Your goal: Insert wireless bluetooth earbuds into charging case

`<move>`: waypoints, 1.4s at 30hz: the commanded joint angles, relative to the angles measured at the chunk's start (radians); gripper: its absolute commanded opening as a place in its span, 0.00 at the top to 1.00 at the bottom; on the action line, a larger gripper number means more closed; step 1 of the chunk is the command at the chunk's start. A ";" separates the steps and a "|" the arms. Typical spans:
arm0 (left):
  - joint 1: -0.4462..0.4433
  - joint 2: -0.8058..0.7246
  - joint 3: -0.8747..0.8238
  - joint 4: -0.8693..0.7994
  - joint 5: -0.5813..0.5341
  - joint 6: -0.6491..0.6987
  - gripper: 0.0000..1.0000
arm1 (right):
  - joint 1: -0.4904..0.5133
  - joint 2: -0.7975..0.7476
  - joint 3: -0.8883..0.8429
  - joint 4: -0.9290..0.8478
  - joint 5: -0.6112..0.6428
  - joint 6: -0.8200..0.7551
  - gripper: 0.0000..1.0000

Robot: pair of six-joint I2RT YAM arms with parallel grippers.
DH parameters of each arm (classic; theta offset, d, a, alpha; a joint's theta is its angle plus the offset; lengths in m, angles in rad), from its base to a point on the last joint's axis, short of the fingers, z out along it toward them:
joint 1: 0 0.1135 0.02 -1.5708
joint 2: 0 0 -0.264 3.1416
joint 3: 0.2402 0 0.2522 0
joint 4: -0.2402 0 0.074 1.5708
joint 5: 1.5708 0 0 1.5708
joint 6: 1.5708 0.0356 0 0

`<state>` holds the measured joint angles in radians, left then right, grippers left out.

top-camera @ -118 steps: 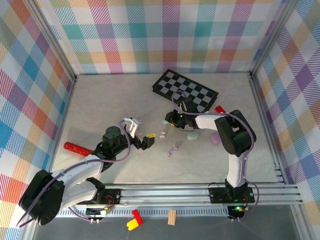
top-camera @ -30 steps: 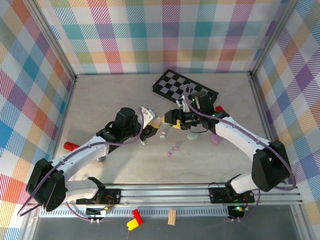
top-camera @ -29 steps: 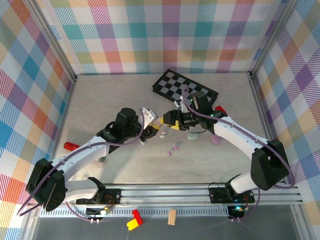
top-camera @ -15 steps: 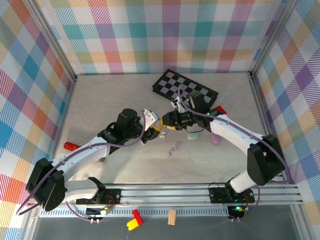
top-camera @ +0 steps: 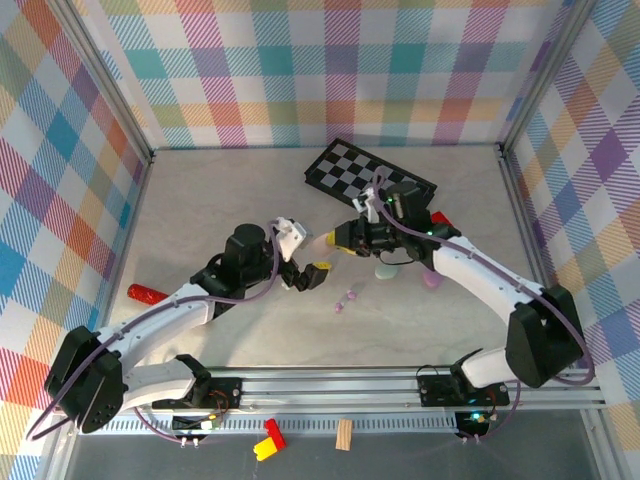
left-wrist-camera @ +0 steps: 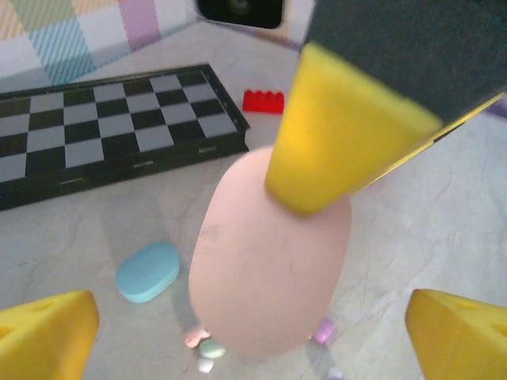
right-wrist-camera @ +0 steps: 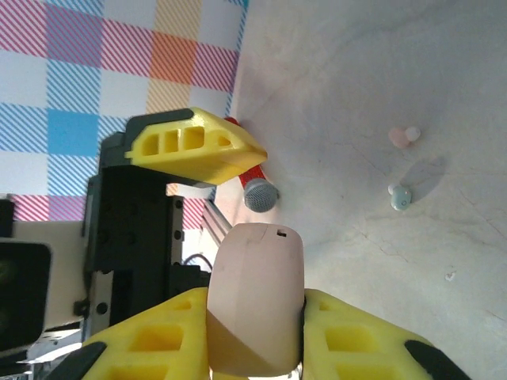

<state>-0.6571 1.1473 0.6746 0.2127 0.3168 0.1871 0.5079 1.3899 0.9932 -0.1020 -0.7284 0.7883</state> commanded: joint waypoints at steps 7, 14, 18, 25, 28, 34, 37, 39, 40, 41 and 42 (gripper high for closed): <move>-0.009 -0.094 -0.186 0.478 0.011 -0.147 0.00 | -0.095 -0.128 -0.140 0.335 -0.127 0.291 0.80; -0.010 -0.065 -0.198 0.598 0.053 -0.135 0.00 | -0.129 -0.152 -0.229 0.664 -0.166 0.573 0.83; -0.009 -0.002 -0.209 0.772 0.082 -0.166 0.00 | -0.126 -0.138 -0.274 0.902 -0.148 0.742 0.85; 0.046 0.183 -0.185 1.124 0.183 -0.307 0.02 | -0.123 -0.179 -0.306 0.974 -0.122 0.797 0.85; 0.056 0.232 -0.127 1.120 0.278 -0.335 0.07 | -0.110 -0.199 -0.309 0.978 -0.118 0.802 0.85; 0.053 0.290 -0.048 1.128 0.407 -0.355 0.18 | -0.083 -0.207 -0.314 1.001 -0.102 0.813 0.85; 0.044 0.296 -0.038 1.127 0.413 -0.329 0.20 | -0.075 -0.204 -0.312 1.018 -0.087 0.830 0.85; 0.030 0.297 -0.038 1.130 0.410 -0.290 0.23 | -0.071 -0.206 -0.312 1.027 -0.075 0.846 0.85; 0.025 0.298 -0.037 1.130 0.415 -0.268 0.23 | -0.071 -0.206 -0.312 1.028 -0.074 0.852 0.85; 0.022 0.300 -0.037 1.130 0.417 -0.254 0.23 | -0.069 -0.206 -0.311 1.030 -0.074 0.855 0.85; 0.021 0.301 -0.033 1.130 0.422 -0.245 0.23 | -0.069 -0.206 -0.311 1.030 -0.074 0.859 0.85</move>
<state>-0.6247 1.4391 0.6144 1.2865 0.6918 -0.1131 0.4328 1.1976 0.6849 0.8574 -0.8196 1.6199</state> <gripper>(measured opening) 0.768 0.238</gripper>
